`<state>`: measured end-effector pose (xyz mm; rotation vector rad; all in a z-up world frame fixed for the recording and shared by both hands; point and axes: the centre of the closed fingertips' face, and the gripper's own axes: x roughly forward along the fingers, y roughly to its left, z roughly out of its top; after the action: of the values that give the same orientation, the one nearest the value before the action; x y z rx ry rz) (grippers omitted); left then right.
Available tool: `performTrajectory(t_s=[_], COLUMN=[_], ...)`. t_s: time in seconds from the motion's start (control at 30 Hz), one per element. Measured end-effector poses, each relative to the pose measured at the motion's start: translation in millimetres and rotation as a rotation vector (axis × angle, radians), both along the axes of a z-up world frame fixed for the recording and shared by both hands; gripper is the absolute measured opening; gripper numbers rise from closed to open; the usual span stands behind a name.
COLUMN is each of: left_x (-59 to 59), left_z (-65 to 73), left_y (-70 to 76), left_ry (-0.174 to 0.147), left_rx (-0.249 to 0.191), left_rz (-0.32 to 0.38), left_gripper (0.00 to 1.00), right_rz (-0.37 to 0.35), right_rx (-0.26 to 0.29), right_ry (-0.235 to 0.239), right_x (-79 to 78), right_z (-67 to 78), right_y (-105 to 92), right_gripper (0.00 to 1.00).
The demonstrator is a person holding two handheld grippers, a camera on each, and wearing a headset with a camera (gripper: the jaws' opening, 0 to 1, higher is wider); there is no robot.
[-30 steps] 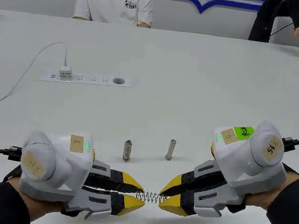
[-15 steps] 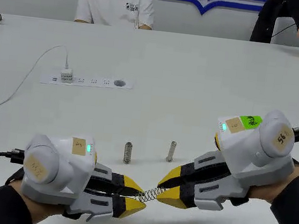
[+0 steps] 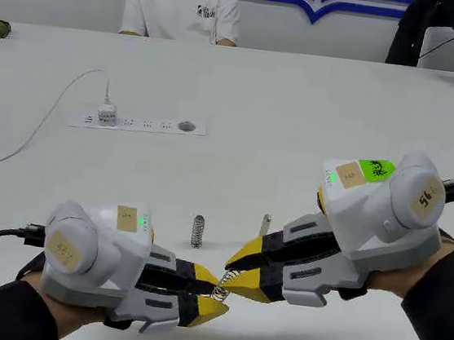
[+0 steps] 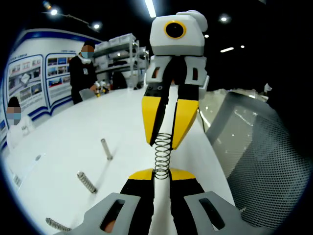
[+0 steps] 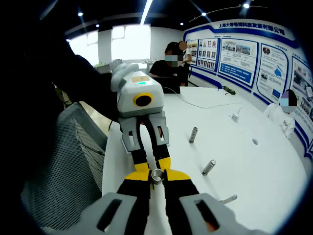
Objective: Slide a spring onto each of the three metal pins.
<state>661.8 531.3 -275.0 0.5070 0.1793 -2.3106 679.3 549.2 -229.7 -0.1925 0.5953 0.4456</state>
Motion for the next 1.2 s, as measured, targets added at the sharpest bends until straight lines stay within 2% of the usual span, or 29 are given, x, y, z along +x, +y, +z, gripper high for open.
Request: performTrajectory(t_s=[0.33,0.63,0.83,0.97,1.2], left_x=[-1.6,-0.8,6.6,12.5,28.0], left_z=[-0.4,-0.2,1.5,2.8,4.7], left_y=[-3.3,-5.1,-4.4,-2.3,2.8], left_ry=[0.011,0.028,0.054,0.061,0.083], left_rx=[-0.005,-0.018,-0.021,-0.023,-0.028], left_rz=[0.005,0.015,0.041,0.06,0.116], left_gripper=[0.11,0.11,0.14,0.17,0.22], right_rz=[-0.006,-0.028,-0.035,-0.039,-0.06], right_rx=[-0.002,-0.002,-0.003,-0.008,-0.014], right_ry=[-0.008,0.007,0.014,0.015,0.02], right_x=[4.2,3.3,2.9,3.4,0.2], right_z=[0.5,-0.2,-0.7,-0.1,0.4], right_y=[0.3,-4.1,-5.8,-7.5,-15.5], right_gripper=[0.11,0.11,0.11,0.11,0.11])
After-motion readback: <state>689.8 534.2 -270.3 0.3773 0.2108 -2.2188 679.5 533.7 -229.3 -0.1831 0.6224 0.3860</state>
